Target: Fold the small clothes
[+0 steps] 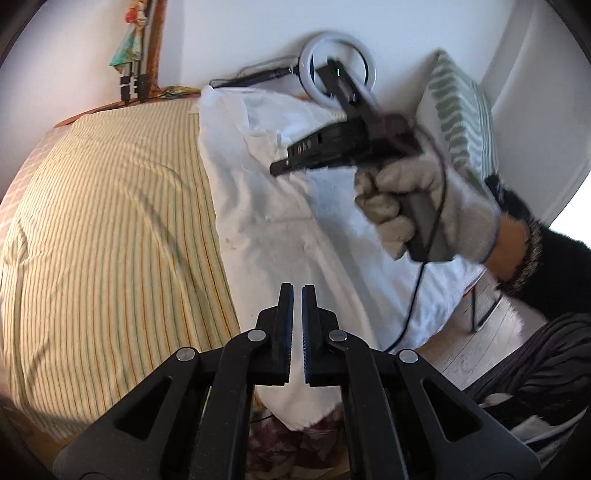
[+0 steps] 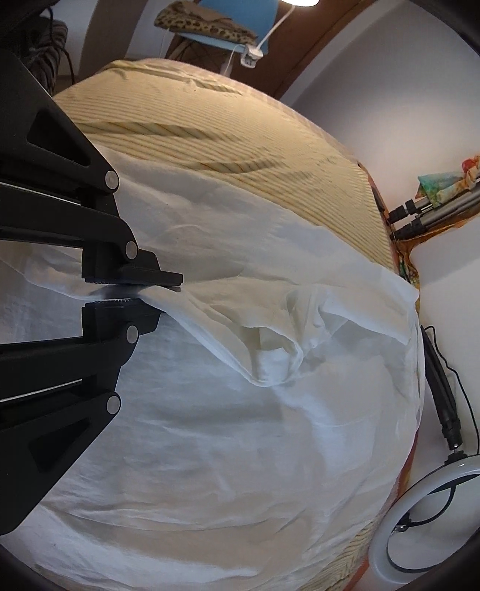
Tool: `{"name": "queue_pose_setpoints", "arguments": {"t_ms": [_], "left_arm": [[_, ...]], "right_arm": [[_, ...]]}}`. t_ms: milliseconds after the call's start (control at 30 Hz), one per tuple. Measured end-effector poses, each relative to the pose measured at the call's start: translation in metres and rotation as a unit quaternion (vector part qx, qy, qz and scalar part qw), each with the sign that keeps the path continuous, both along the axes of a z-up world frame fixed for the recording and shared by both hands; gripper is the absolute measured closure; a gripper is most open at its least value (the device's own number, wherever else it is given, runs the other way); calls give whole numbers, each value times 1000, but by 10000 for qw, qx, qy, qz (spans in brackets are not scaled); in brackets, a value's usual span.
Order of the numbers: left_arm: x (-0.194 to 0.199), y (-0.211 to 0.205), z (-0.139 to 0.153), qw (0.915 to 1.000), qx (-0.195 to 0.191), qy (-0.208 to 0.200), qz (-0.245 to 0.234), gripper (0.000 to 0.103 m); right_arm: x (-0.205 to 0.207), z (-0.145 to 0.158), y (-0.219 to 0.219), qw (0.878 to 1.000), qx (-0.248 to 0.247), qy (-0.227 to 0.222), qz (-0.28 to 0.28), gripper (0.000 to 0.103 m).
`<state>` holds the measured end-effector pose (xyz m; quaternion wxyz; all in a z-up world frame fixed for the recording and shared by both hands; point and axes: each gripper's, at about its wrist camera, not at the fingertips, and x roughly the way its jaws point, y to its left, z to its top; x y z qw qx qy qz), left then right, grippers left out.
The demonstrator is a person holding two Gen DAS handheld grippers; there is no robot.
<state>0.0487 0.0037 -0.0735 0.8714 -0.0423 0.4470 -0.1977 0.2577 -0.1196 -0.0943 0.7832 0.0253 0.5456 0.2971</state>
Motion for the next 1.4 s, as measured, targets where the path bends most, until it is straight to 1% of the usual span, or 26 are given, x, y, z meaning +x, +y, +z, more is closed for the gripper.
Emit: {"name": "queue_pose_setpoints", "arguments": {"t_ms": [100,133,200,233,267,300,333,367,433,467,533,600,667,733,833,867,933,1033,1133,1200,1300,1400], "left_arm": [[9,-1,-23,9994,49,355,-19,102],[11,0,-30,9990,61,448,-12,102],[9,2,-41,9986,164,493,-21,102],[5,1,-43,9992,219,335,-72,102],[1,-2,-44,9991,352,186,-156,102],[-3,-6,-43,9982,544,51,-257,102],[-5,-8,-43,9974,647,8,-317,102],[-6,-9,-41,9972,668,18,-339,102],[-4,-6,-32,9985,447,41,-305,102],[-3,-6,-26,9989,381,-22,-268,102],[-4,-8,-11,9987,341,-276,-274,102],[-2,-14,1,9982,276,-422,-327,102],[2,-19,10,9982,96,-461,-383,102],[6,-26,15,9981,-94,-435,-435,102],[12,-39,20,9975,-338,-300,-536,102],[14,-42,22,9971,-388,-273,-587,102],[15,-55,24,9963,-379,-304,-708,102],[13,-72,30,9945,-347,-360,-924,102],[12,-88,32,9929,-339,-374,-1076,102],[13,-99,31,9918,-344,-347,-1181,102],[14,-114,28,9903,-308,-310,-1319,102],[16,-124,21,9886,-309,-226,-1459,102]], "right_arm": [[-1,1,-2,10000,20,2,33,93],[-1,2,-3,10000,45,-12,35,88],[-3,6,-7,9999,31,-140,16,72],[-5,9,-9,9997,18,-230,-1,63],[-6,13,-12,9994,15,-352,-27,61],[-8,16,-15,9990,31,-435,-32,61],[-9,20,-19,9987,64,-496,-27,61],[-11,23,-22,9984,86,-552,-31,61],[-16,31,-33,9968,137,-778,-105,61],[-20,35,-38,9957,129,-903,-159,61],[-28,45,-53,9925,189,-1188,-206,61],[-38,55,-67,9896,261,-1410,-154,57],[-45,65,-80,9875,316,-1545,-38,37],[-52,74,-94,9859,291,-1649,9,31],[-56,83,-116,9883,202,-1501,154,31],[-56,86,-125,9892,112,-1455,103,31],[-59,90,-151,9895,13,-1436,-172,31],[-65,94,-202,9881,121,-1407,-604,31],[-71,92,-249,9845,-53,-1411,-1044,31],[-74,88,-279,9827,-151,-1322,-1289,31],[-72,75,-321,9768,-458,-1199,-1712,31],[-69,60,-359,9711,-456,-999,-2120,31]]}}
